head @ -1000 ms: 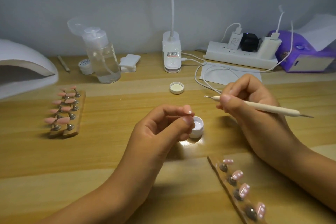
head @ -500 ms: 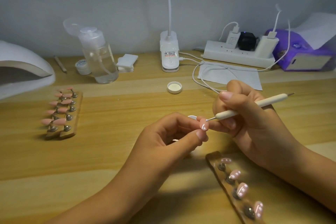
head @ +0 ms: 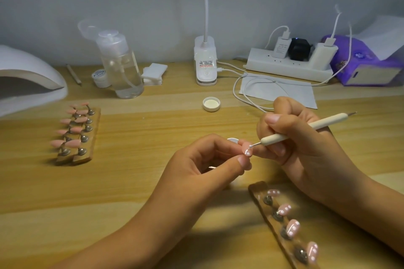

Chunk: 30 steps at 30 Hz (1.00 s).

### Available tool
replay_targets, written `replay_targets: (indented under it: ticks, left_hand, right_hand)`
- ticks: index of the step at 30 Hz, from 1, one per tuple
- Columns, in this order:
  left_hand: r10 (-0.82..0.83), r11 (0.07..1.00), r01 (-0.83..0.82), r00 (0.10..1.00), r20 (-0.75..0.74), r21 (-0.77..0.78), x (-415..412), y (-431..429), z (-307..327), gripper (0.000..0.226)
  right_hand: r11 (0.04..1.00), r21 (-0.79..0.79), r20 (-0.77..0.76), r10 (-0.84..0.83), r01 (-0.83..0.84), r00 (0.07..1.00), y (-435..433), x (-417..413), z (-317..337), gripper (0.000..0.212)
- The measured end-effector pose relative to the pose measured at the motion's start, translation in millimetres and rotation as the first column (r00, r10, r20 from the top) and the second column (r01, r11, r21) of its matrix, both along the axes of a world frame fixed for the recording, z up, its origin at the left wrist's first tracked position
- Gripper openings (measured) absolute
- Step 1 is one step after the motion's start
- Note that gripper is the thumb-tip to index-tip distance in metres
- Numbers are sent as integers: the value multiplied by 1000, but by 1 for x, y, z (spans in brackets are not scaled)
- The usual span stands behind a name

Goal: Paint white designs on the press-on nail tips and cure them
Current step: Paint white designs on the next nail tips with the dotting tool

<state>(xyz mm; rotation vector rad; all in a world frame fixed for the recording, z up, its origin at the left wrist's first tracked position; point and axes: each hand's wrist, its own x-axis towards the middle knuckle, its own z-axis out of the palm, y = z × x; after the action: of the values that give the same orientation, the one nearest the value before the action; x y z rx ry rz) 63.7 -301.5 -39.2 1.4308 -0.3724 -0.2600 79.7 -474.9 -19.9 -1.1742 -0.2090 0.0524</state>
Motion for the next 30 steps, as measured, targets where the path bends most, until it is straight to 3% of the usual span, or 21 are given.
replay_targets:
  ticks: [12,30]
  left_hand:
    - [8,1000,-8,1000,-10,4,-1,0,2,1]
    - [11,1000,-11,1000,-17,-9,-1,-1,2,6]
  right_hand:
    - [1000,2,-10,-1,1,1000,0,0,0,29]
    - [1000,18,-24,5,-5,1000,0,0,0,28]
